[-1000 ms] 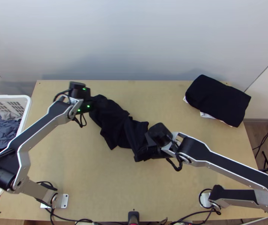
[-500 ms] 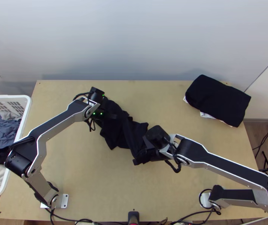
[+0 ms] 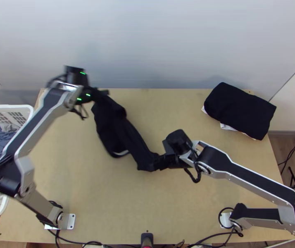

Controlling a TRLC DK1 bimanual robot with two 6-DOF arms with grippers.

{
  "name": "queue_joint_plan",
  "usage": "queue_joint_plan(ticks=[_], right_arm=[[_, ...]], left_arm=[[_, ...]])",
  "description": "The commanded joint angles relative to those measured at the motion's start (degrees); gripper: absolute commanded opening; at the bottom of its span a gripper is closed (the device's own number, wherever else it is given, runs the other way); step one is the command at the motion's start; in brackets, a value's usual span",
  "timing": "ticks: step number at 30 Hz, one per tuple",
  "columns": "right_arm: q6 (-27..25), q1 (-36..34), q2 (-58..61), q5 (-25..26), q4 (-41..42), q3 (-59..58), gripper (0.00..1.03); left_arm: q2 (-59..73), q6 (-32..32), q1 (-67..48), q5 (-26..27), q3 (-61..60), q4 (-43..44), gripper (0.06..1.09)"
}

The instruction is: Fold the t-shirt

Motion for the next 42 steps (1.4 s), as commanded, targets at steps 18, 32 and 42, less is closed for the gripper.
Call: queue_joint_plan(ticks=[18, 32, 42], right_arm=[[-0.6, -8.0, 3.4, 0.0, 3.4, 1.6, 0.03], [-0.5, -9.7, 3.0, 0.0, 3.4, 1.6, 0.03], [-0.3, -9.8, 3.7, 0.0, 4.0, 1.6, 0.03]], left_arm=[[-25.4, 22.6, 19.5, 14.8, -28.2, -21.7, 1.04], [-1.3, 17.4, 4.5, 5.3, 0.1, -19.1, 0.98], [17.3, 17.3, -6.7, -1.1, 15.9, -29.0, 0.9]])
